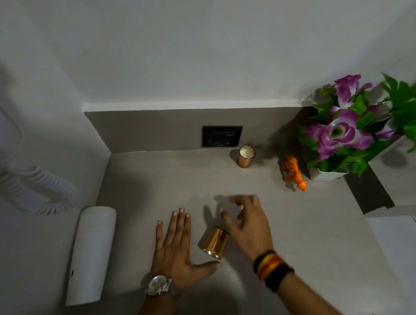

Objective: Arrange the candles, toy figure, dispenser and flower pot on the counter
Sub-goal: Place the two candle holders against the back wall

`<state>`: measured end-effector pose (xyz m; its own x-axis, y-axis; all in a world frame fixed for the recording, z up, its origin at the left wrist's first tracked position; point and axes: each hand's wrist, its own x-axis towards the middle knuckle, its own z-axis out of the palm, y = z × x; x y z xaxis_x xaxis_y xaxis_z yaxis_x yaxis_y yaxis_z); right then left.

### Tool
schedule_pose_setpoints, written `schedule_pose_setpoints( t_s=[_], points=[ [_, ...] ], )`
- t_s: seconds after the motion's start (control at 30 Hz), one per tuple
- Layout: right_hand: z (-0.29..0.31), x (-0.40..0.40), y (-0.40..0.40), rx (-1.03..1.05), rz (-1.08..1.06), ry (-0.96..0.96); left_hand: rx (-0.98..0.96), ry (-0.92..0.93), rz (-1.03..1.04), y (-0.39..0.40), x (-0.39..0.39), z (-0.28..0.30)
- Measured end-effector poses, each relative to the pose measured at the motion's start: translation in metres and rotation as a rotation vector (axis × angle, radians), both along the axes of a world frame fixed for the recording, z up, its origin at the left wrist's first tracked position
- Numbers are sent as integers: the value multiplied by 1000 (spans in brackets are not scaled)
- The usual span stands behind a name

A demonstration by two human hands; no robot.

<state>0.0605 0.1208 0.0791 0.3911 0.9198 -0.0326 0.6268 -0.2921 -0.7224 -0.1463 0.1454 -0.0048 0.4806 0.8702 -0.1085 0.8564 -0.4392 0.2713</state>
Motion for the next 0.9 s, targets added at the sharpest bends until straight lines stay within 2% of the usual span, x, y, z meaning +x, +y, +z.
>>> schedule_pose_setpoints(
  t_s=[0.17,0.43,0.53,0.67,0.9],
  points=[
    [-13,-46,-34,-162,-39,76,7,13,-14,-1,-1,-6],
    [-8,-47,-26,-328,-257,223,-24,60,-1,0,2,11],
    [-6,-41,-27,-295,-277,256,-28,79,25,-3,3,12],
    [1,-23,-12,-185,-256,187,8,58,50,-4,2,4],
    [16,-7,85,-63,-76,126,16,42,74,-1,4,3]
  ],
)
